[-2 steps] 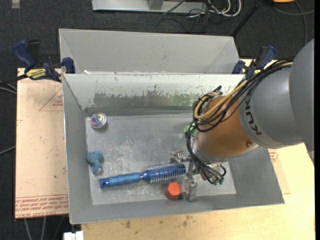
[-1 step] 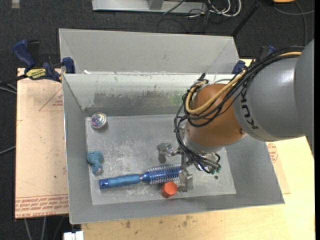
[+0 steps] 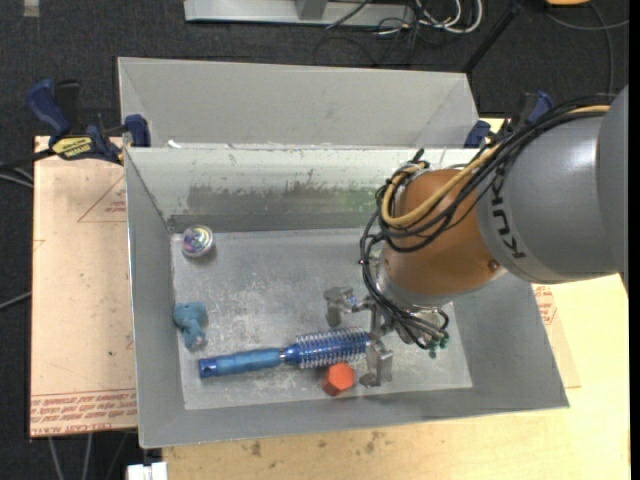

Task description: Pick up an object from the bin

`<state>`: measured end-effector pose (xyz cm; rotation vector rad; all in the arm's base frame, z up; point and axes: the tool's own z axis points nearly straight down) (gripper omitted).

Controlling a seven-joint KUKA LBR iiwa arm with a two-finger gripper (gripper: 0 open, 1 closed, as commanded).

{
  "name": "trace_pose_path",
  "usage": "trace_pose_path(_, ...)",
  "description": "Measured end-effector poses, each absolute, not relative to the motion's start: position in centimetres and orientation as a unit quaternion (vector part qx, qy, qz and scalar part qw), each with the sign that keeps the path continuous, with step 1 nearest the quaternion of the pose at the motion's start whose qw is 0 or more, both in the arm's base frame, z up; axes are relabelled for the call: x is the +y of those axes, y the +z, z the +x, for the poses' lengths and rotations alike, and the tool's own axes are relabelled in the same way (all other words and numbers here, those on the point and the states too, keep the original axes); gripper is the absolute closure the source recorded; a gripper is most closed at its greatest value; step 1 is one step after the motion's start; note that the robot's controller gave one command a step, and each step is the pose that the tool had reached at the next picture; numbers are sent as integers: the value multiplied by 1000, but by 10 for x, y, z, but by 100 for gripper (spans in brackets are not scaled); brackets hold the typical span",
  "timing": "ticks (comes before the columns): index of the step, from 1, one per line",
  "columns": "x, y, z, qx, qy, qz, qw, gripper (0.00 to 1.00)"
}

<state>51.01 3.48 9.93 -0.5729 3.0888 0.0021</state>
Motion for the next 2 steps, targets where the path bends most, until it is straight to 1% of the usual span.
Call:
trace_pose_path(1, 37, 69, 511, 975, 1, -221, -1, 0)
trace_pose_path(2, 37, 69, 512, 975, 1, -221, 0, 0)
